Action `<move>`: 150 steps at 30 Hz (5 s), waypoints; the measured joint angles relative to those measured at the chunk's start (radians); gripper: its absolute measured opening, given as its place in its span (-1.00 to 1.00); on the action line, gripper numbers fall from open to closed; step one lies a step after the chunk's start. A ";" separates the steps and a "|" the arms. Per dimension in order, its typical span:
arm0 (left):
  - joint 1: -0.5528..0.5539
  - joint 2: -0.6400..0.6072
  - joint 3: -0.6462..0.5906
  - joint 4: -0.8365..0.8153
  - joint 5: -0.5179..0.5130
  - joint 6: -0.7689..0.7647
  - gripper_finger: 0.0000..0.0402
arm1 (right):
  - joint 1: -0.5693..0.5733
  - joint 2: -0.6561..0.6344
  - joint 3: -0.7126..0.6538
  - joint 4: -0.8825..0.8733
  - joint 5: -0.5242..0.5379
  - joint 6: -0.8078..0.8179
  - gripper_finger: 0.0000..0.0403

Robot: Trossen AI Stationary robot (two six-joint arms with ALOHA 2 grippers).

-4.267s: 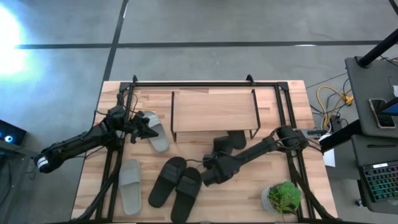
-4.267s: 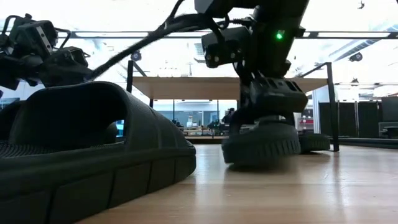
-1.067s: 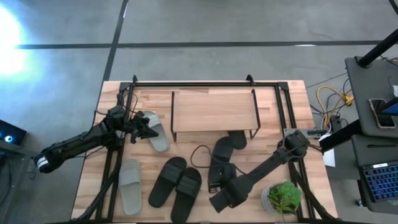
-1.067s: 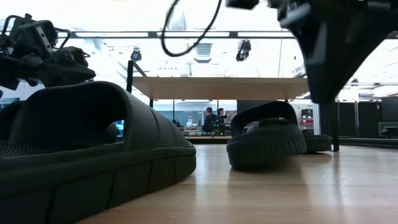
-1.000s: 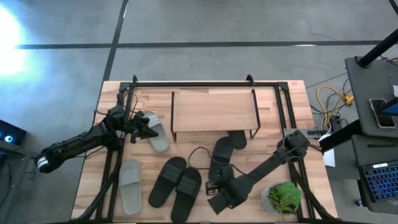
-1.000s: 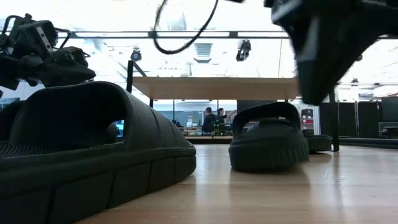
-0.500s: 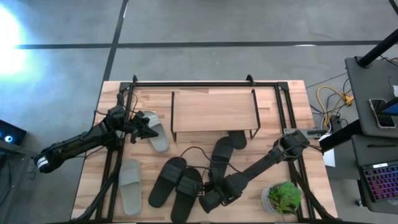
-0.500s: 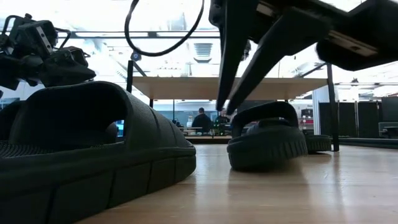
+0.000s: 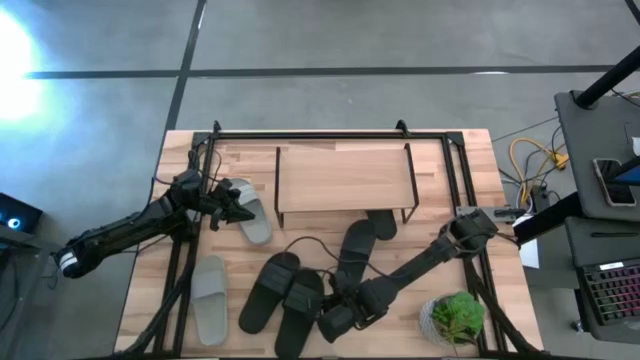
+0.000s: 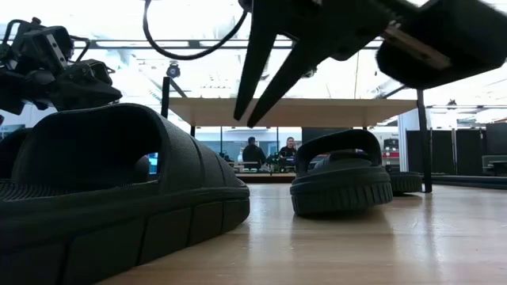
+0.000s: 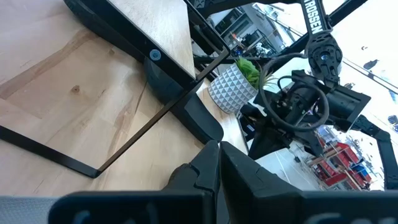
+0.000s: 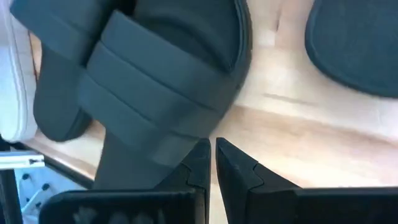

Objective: Pick and place slides into the shelf
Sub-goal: Put the black slipper under the shelf

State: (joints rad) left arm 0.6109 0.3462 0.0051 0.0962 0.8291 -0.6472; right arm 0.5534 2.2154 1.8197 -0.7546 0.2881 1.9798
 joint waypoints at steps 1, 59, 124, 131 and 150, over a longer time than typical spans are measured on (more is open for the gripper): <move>0.000 0.000 0.000 0.000 0.000 0.000 -1.00 | -0.004 0.000 -0.002 -0.011 0.001 -0.002 -0.91; 0.000 -0.002 0.000 0.000 0.000 0.000 -1.00 | -0.079 0.045 -0.041 -0.151 -0.041 -0.192 -0.91; 0.000 -0.001 0.000 0.000 0.000 0.000 -1.00 | -0.045 -0.023 -0.049 -0.807 0.301 -1.079 0.18; 0.000 -0.002 0.000 0.000 0.000 0.000 -1.00 | -0.077 -0.023 -0.121 -0.731 0.298 -1.136 0.18; 0.000 -0.002 0.000 0.000 0.000 0.000 -1.00 | -0.145 -0.023 -0.203 -0.630 0.370 -1.304 -0.92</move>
State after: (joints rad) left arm 0.6113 0.3447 0.0051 0.0959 0.8288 -0.6472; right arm 0.4079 2.1921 1.6172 -1.3850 0.6579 0.6758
